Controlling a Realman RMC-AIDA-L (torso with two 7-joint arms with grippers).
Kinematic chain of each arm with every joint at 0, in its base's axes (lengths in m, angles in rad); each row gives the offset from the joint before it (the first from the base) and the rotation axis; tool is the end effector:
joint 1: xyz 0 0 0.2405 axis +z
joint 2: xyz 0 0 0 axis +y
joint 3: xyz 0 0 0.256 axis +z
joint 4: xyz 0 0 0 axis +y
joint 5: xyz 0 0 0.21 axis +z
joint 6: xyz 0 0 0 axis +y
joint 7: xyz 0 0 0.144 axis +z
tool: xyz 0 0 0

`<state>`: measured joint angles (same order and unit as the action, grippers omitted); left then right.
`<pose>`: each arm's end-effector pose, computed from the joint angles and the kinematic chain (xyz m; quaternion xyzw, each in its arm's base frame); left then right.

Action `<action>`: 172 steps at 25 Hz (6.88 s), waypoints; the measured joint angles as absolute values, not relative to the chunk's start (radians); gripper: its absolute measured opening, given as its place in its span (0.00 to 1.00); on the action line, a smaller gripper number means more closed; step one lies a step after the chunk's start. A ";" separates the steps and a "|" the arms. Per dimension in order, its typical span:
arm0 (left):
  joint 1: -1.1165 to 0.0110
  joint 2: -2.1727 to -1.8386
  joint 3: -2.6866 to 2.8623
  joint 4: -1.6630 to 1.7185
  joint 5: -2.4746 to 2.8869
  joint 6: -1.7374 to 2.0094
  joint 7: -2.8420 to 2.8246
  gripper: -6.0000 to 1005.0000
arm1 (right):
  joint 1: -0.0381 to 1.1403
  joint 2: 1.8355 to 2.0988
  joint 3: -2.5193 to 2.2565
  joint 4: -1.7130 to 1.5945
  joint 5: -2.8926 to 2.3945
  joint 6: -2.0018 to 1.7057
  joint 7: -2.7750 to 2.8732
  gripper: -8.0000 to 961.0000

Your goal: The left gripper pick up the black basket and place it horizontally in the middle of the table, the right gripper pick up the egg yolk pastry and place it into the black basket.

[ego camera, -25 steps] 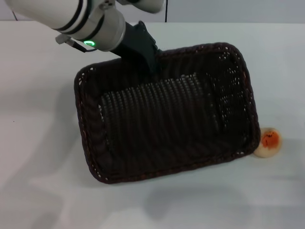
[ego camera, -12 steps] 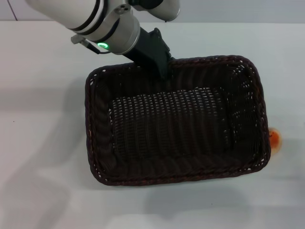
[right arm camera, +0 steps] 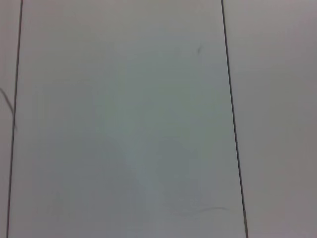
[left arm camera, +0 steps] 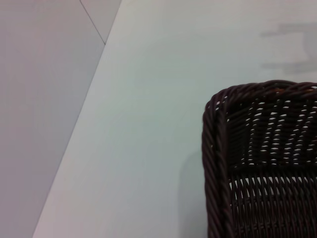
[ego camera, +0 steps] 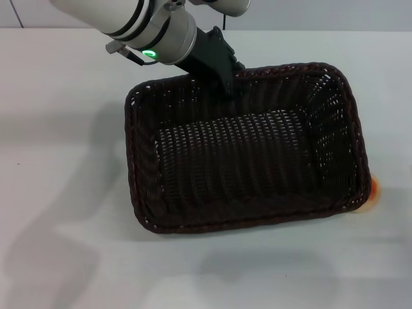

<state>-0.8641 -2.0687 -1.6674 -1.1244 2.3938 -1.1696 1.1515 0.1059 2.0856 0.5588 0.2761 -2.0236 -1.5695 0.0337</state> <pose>-0.0831 0.4145 -0.0406 -0.9770 0.0466 0.0908 0.1870 0.3482 0.2103 -0.0039 -0.6147 0.2026 0.3444 0.6801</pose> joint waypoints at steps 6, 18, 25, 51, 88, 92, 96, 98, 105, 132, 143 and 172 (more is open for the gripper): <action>-0.857 -2.069 -1.657 -1.128 2.396 -1.158 1.155 0.44 | 0.106 2.085 0.555 0.276 -2.023 -1.569 0.034 0.82; -0.619 -2.069 -1.607 -1.379 2.312 -0.676 1.146 0.56 | 0.096 2.085 0.554 0.275 -2.019 -1.569 0.034 0.82; -0.329 -2.062 -1.376 -1.536 2.203 -0.013 1.205 0.56 | 0.092 2.085 0.554 0.271 -2.020 -1.570 0.030 0.82; -0.195 -2.063 -1.235 -0.855 2.575 0.908 0.252 0.81 | 0.061 2.088 0.389 0.274 -2.024 -1.582 0.027 0.82; -0.250 -2.065 -1.269 -0.561 2.576 1.026 0.088 0.81 | 0.134 2.087 0.263 0.302 -2.002 -1.302 0.028 0.63; -0.249 -2.065 -1.268 -0.564 2.576 1.027 0.088 0.81 | 0.147 2.087 0.265 0.303 -1.998 -1.261 0.026 0.50; -0.246 -2.065 -1.266 -0.568 2.576 1.032 0.088 0.81 | 0.148 2.088 0.267 0.300 -1.999 -1.263 0.026 0.40; -0.248 -2.065 -1.265 -0.567 2.576 1.041 0.088 0.81 | 0.147 2.086 0.267 0.299 -1.999 -1.275 0.024 0.35; -0.250 -2.065 -1.263 -0.564 2.576 1.050 0.087 0.81 | 0.131 2.086 0.270 0.294 -1.994 -1.357 0.018 0.15; -0.250 -2.066 -1.262 -0.564 2.576 1.075 0.081 0.81 | 0.236 2.081 0.148 0.376 -1.958 -1.716 -0.202 0.05; -0.243 -2.066 -1.261 -0.569 2.576 1.078 0.080 0.81 | 0.405 2.079 0.131 0.320 -1.985 -1.521 -0.029 0.07; -0.222 -2.066 -1.259 -0.558 2.576 1.078 0.080 0.81 | 0.107 2.084 0.486 0.300 -1.975 -1.637 0.004 0.70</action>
<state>-0.2223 -2.0655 -1.2586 -0.5578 2.5761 1.0782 0.0797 0.1071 2.0844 0.4858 0.3003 -1.9747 -1.6367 0.0035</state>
